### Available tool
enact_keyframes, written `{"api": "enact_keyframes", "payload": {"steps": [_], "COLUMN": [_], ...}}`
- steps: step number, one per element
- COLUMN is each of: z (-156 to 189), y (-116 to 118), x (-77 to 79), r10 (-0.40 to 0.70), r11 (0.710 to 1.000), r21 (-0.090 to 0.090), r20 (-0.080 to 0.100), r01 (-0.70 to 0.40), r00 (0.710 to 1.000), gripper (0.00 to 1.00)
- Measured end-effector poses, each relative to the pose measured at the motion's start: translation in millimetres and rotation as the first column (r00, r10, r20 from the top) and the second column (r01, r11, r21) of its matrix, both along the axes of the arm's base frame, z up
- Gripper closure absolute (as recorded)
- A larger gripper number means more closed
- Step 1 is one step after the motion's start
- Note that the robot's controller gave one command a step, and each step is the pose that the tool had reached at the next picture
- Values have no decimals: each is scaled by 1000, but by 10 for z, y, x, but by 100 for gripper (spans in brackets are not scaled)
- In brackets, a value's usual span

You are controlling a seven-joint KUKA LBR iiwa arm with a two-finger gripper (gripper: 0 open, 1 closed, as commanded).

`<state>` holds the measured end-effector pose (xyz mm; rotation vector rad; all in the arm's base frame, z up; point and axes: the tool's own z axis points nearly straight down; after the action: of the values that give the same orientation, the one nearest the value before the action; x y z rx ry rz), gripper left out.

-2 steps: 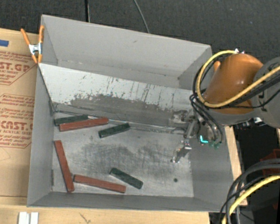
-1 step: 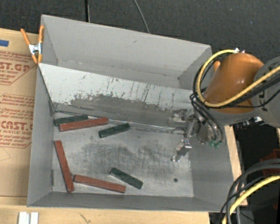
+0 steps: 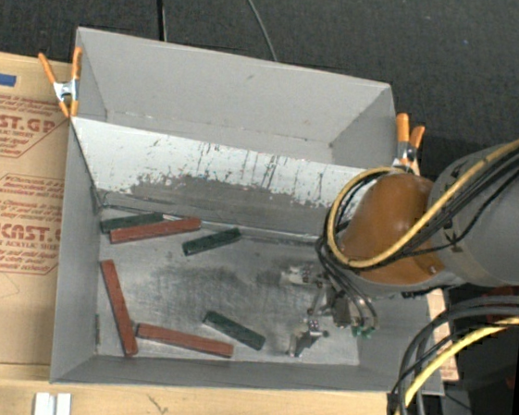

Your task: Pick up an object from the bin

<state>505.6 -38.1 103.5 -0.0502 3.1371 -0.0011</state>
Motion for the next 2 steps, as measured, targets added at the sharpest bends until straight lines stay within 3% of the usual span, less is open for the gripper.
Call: {"api": "enact_keyframes", "payload": {"steps": [1,2], "z": [-186,-196], "y": [240,303], "x": [78,270], "r10": [2,-1], "r11": [1000,1000], "r21": [1,2], "r20": [-11,-2], "r01": [-2,1], "r00": [1000,1000], "gripper": [0,0]}}
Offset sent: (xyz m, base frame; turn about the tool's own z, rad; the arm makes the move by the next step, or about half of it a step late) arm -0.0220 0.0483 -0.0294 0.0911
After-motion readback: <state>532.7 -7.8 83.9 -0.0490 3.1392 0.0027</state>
